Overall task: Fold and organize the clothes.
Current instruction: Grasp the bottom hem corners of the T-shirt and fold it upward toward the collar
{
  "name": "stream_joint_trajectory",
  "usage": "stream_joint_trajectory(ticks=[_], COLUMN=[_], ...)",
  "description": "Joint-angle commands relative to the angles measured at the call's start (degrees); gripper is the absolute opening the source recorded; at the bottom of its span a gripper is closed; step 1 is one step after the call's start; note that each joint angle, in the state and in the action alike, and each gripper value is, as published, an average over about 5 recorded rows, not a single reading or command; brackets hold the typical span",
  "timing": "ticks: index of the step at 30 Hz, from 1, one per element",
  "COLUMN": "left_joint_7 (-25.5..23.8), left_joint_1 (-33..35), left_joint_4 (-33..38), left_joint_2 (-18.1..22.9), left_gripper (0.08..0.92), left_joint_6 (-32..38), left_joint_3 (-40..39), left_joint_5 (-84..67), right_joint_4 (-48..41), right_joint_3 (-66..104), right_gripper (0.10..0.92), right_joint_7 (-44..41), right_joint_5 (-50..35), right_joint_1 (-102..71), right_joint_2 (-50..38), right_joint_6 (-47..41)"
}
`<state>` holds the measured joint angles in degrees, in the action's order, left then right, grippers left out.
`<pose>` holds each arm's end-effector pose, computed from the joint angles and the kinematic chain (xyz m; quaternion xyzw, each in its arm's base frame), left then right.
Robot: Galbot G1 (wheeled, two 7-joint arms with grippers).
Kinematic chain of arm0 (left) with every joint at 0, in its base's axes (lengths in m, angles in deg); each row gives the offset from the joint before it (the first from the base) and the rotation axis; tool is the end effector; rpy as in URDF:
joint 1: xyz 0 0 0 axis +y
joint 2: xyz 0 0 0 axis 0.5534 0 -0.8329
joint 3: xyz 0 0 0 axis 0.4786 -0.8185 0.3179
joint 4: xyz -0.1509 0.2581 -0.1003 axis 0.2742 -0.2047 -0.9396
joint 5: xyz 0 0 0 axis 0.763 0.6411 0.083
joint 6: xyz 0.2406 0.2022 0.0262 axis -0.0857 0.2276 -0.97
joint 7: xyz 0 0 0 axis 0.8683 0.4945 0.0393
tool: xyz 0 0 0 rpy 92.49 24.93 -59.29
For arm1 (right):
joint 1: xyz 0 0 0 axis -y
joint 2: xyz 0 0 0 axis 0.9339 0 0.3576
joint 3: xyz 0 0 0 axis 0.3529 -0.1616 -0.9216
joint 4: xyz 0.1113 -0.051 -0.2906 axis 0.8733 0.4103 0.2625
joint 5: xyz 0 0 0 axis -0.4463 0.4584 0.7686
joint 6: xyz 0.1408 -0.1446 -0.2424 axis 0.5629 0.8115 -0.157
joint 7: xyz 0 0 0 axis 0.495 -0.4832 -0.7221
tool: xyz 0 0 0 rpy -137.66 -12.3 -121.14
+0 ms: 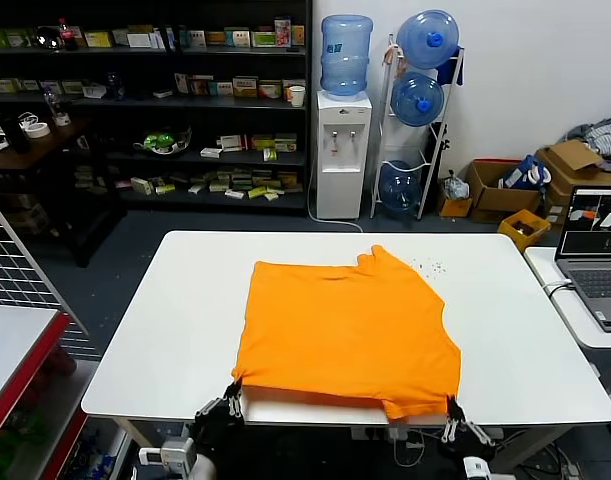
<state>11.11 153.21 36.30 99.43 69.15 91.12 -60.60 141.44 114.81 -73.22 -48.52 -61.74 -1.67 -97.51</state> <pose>0.1334 -0.0133 -0.2926 -0.0579 -0.9745 0.0653 0.2067 0.1072 -0.0298 -0.2876 -0.0545 -0.9811 0.0150 0.1848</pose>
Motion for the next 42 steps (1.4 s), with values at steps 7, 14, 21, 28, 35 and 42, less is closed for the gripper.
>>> stream_joint_trajectory(ticks=[7,14,21,28,35,42], left_joint_7=[0.4,1.3,1.7,1.0,1.0,-0.8], left_joint_1=[-19.1,-24.5,-27.9,-26.0,-20.1,-15.5], left_joint_4=[-9.3,-15.6,-19.4,-18.0,-14.5,-14.7], left_joint_2=[-1.9,-0.2,0.4,0.4,-0.2,0.1], left_gripper=[0.096,0.096,0.096,0.231,0.43,0.63], left_joint_6=[-0.5,-0.9,-1.4,-2.9,-3.1,-2.9], left_joint_3=[-4.7,-8.1,-9.2,-7.9,-5.3,-4.4], left_joint_5=[-5.6,-4.5,-3.6,-4.2,-3.9,-4.1], right_joint_4=[-10.4,-15.8,-20.9,-21.0,-18.8,-17.6], right_joint_3=[-2.2,-5.1,-8.0,-8.5,-5.0,-0.7], right_gripper=[0.125,0.125,0.125,0.233,0.432,0.632], right_joint_7=[1.8,2.1,1.4,-1.9,-3.5,-4.8], right_joint_5=[-4.3,-6.2,-6.2,-5.1,-4.2,-8.8], right_joint_1=[24.3,31.7,36.1,34.1,27.6,20.1], right_joint_2=[-3.4,-4.9,-4.8,-4.8,-6.4,-10.5], right_joint_6=[-5.7,-7.2,-6.8,-7.6,-5.5,-6.5])
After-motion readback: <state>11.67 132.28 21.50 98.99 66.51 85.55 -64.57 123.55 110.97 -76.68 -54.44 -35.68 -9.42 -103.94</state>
